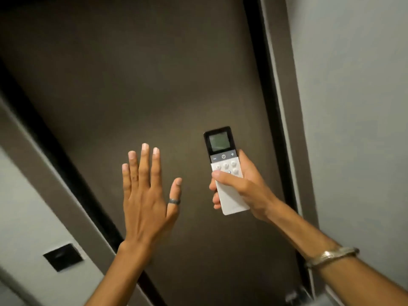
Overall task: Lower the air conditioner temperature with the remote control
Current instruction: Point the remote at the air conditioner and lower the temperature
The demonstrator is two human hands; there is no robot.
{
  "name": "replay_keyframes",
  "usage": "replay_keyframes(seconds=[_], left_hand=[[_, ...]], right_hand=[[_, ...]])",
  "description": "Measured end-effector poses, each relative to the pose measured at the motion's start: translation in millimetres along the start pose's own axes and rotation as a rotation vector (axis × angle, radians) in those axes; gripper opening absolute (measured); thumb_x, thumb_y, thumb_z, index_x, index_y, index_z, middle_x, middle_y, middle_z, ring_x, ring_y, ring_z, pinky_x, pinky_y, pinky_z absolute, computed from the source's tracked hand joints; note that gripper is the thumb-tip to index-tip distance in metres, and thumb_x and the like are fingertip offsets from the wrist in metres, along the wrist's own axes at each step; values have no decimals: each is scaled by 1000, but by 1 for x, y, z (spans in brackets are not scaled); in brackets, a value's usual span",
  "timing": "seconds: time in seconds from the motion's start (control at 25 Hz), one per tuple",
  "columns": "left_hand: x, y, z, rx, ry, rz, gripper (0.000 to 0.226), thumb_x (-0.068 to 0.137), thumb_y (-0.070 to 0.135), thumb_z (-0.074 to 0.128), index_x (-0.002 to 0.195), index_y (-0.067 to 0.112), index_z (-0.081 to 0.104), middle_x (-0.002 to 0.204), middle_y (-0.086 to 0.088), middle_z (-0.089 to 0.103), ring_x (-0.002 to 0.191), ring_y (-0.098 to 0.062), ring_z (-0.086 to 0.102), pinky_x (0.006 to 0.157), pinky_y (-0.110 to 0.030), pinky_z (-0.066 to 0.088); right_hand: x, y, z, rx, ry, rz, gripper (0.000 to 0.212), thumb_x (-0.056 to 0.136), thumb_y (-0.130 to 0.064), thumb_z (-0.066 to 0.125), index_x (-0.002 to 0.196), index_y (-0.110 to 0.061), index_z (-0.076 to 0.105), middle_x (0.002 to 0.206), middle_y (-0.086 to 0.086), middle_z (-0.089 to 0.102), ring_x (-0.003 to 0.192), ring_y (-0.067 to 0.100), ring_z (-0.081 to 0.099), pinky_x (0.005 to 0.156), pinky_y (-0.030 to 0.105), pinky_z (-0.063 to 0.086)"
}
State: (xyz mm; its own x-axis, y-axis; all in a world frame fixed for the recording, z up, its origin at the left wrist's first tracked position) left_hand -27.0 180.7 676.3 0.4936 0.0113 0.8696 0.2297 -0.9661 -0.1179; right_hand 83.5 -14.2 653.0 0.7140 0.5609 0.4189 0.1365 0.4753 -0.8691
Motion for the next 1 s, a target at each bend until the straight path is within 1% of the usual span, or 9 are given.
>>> replay_keyframes(seconds=[0.08,0.16,0.28,0.48,0.64,0.76,0.84,0.92,1.0], left_hand=[[36,-20,-36,59,107,4,77,103,51,38,165,10,18,176,-12,10,163,-29,-3,133,-47,1],[68,-33,-65,97,199,1,77,102,51,40,165,9,20,175,-12,11,163,-29,0,133,-50,6],[105,-47,-107,125,327,-15,78,103,52,39,165,9,21,175,-12,12,163,-30,1,132,-52,9],[132,-56,-140,166,437,-8,79,102,54,39,165,9,21,175,-12,12,163,-32,3,132,-52,7],[133,-64,-145,191,482,6,80,102,56,38,165,10,20,175,-12,12,163,-32,3,132,-53,7],[129,-69,-145,198,476,-7,80,102,58,37,165,11,20,176,-12,11,163,-31,2,133,-50,3],[127,-73,-145,203,471,-11,81,102,58,37,165,11,20,176,-12,10,163,-32,2,133,-50,3],[126,-77,-144,202,472,-13,81,102,58,37,165,11,19,176,-12,10,163,-32,2,133,-49,2],[125,-80,-145,201,479,-15,81,102,58,37,165,11,20,176,-12,11,163,-32,3,133,-47,0]], right_hand=[[19,-44,35,28,-56,-67,39,90,-26,62,123,-10,48,76,14,72,55,31,67,52,42,63],[34,-76,60,17,-100,-128,34,89,-28,54,118,-11,51,75,14,73,54,31,68,51,41,62],[49,-117,94,-26,-152,-213,30,88,-27,51,113,-12,54,74,15,73,53,32,69,50,41,63],[59,-150,126,-79,-186,-304,30,90,-28,51,114,-11,56,77,19,73,52,35,69,51,43,63],[58,-158,142,-72,-200,-346,30,91,-27,51,116,-12,57,76,19,72,52,36,68,51,45,62],[60,-157,150,-120,-177,-378,30,93,-31,51,119,-18,59,76,16,74,53,34,69,56,47,63],[61,-157,154,-134,-171,-371,35,93,-34,51,123,-18,57,77,14,76,54,34,70,60,50,64],[63,-157,158,-140,-173,-373,35,93,-34,51,123,-16,56,78,15,76,55,36,70,61,53,64],[63,-158,161,-143,-179,-377,37,93,-33,51,124,-14,55,79,16,76,56,37,70,62,53,64]])
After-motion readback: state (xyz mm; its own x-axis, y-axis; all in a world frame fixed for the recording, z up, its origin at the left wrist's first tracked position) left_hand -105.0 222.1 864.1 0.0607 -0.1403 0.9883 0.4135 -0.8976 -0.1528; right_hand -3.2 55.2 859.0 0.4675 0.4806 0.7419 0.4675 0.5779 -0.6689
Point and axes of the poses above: each hand's wrist, its own x-axis towards the middle knuckle, its own z-axis out of the palm, y = z × x, the point moved 2 cm from there along x, towards the middle knuckle
